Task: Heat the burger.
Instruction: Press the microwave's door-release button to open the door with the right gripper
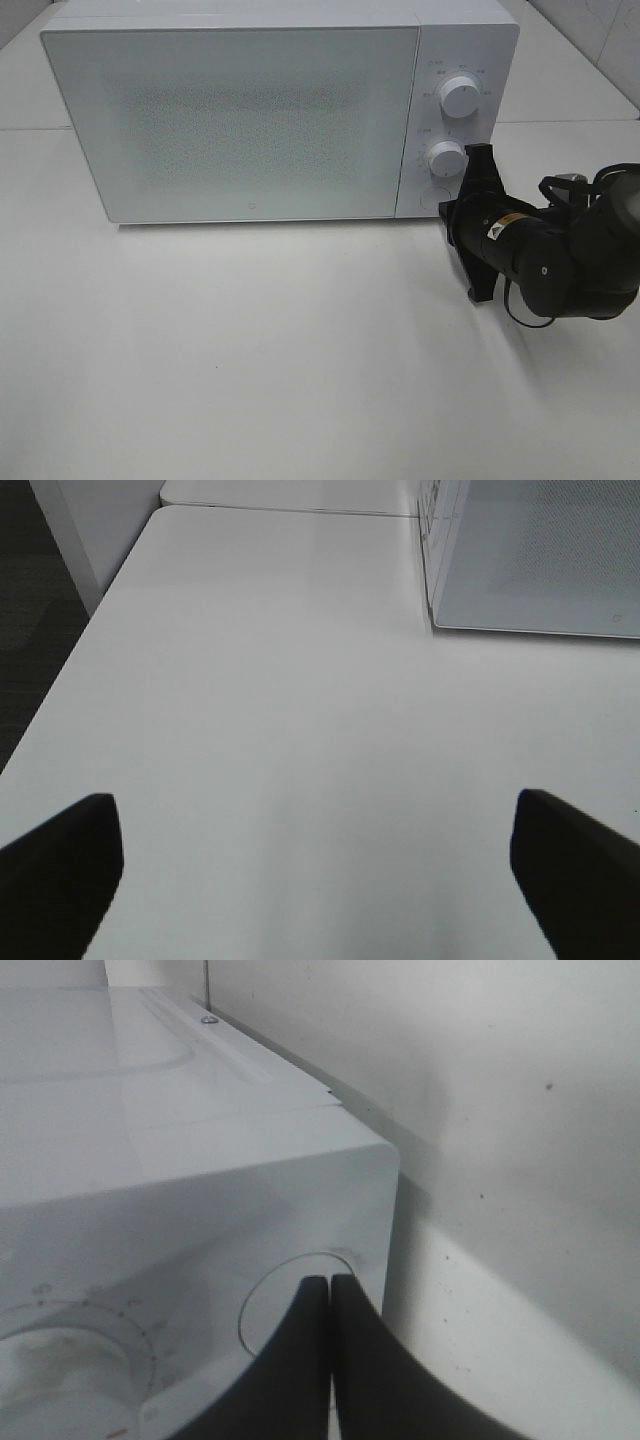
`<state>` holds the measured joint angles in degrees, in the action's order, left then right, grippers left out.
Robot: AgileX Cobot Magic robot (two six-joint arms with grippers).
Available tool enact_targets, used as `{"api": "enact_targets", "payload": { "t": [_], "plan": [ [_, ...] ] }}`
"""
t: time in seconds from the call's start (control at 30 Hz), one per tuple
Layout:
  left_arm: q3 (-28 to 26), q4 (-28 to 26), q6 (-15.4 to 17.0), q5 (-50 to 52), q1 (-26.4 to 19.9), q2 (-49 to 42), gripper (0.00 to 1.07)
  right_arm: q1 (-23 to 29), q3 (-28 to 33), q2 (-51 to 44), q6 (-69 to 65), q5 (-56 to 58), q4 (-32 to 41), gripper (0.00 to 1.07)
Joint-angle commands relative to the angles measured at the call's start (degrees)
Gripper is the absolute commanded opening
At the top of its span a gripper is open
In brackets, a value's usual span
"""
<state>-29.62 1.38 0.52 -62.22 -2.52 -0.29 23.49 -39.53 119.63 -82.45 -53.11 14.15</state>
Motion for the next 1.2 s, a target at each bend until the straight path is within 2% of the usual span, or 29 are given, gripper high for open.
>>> {"api": "enact_targets", "payload": {
  "t": [0.03,0.37,0.63,0.83,1.2],
  "plan": [
    [0.2,0.0,0.2,0.9,-0.2,-0.7,0.98,-0.1,-2.5,1.2,2.1,0.1,2.2,0.0],
    [0.2,0.0,0.2,0.9,-0.2,-0.7,0.98,-0.1,-6.4,2.5,2.2,0.0,1.7,0.0],
    [0.2,0.0,0.2,0.9,-0.2,-0.7,0.98,-0.1,-6.6,2.5,3.7,-9.9,2.0,0.0],
    [0.2,0.0,0.2,0.9,-0.2,-0.7,0.98,-0.1,-6.6,2.3,3.8,-12.3,2.1,0.0],
    [0.2,0.0,0.2,0.9,-0.2,-0.7,0.98,-0.1,-8.7,2.3,7.7,-16.6,7.3,0.0]
  ]
}}
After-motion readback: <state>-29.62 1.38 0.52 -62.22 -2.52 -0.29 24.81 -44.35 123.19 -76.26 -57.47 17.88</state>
